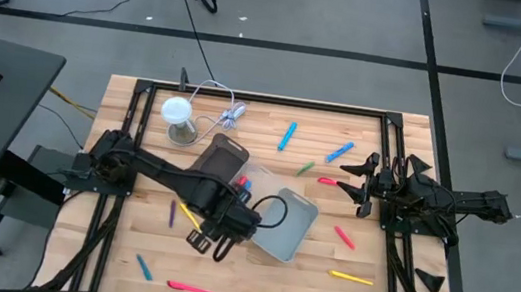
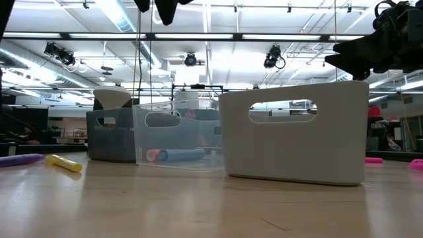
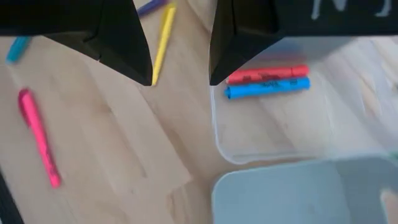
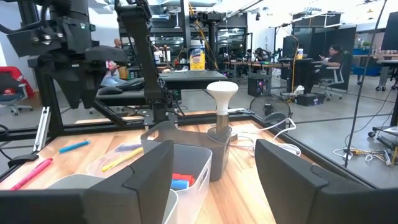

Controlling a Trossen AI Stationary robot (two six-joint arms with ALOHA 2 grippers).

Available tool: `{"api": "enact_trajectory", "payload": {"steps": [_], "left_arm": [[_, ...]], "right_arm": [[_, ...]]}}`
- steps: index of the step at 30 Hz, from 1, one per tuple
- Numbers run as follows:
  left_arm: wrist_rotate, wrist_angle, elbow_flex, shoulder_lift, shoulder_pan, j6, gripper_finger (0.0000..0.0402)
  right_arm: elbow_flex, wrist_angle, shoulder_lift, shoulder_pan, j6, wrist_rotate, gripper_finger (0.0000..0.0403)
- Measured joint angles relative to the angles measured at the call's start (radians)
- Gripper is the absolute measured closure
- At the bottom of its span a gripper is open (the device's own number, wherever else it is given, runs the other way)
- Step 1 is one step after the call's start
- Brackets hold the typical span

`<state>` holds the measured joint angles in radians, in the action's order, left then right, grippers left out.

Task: Pick & Place Markers
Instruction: Put the left yellow marker into the black bin

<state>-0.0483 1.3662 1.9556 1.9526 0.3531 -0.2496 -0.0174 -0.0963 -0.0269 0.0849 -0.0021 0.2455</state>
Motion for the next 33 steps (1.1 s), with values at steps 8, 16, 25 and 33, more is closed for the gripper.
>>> {"api": "enact_trajectory", "payload": {"steps": [8,16,25,33], "left_arm": [[0.0,0.0,0.0,0.0,0.007,-0.088,0.0236],[0.006,-0.02,-0.119,-0.033,0.011,-0.072,0.0236],[0.017,-0.191,-0.468,-0.219,0.034,-0.045,0.0236],[0.061,-0.344,-0.658,-0.319,0.036,-0.162,0.0236]], "right_arm": [[0.0,0.0,0.0,0.0,0.0,0.0,0.0174],[0.0,0.0,0.0,0.0,0.0,0.0,0.0174],[0.0,0.0,0.0,0.0,0.0,0.0,0.0174],[0.0,0.0,0.0,0.0,0.0,0.0,0.0174]]}}
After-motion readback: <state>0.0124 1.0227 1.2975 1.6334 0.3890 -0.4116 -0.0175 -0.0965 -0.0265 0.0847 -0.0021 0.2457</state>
